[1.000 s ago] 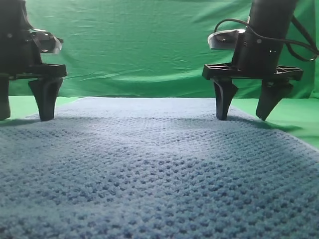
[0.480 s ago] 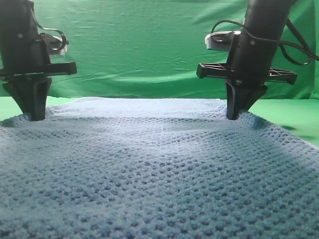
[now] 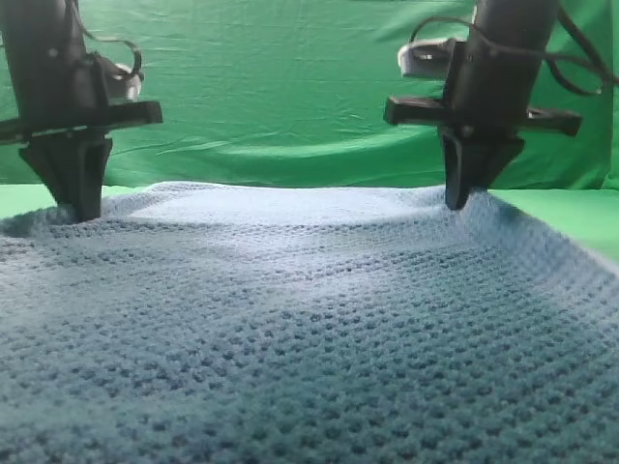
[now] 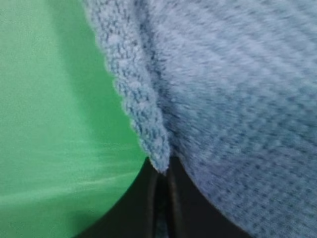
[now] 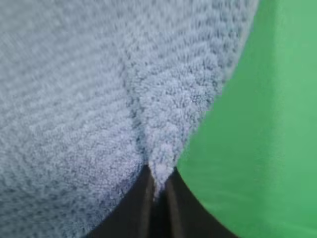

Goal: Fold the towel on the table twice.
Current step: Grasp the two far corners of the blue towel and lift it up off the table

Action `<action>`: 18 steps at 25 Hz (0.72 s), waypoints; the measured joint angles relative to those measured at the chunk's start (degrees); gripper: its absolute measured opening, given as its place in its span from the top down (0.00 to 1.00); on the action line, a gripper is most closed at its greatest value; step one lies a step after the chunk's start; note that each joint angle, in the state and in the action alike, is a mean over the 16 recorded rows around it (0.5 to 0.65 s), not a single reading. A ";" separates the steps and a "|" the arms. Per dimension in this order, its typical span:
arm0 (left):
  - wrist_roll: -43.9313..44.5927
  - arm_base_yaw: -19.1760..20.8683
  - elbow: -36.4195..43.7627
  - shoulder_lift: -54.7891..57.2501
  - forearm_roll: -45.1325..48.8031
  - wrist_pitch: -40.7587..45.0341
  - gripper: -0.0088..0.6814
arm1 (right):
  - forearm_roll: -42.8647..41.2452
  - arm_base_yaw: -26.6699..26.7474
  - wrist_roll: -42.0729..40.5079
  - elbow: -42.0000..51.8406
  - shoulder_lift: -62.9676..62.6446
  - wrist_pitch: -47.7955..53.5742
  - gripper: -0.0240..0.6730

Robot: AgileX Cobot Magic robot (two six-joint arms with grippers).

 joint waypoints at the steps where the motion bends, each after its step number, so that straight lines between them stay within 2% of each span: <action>1: -0.01 -0.04 -1.40 -0.77 -0.20 0.31 0.99 | -0.33 0.00 0.01 -1.80 -0.48 0.69 0.97; 13: -0.41 -0.32 -24.49 -9.65 2.27 -1.46 0.99 | -6.69 -0.09 -1.02 -33.95 -3.58 5.82 0.97; 18: -1.83 -0.33 -30.07 -9.31 5.81 -1.23 0.99 | -8.52 -0.77 -1.59 -41.95 -1.68 8.53 0.97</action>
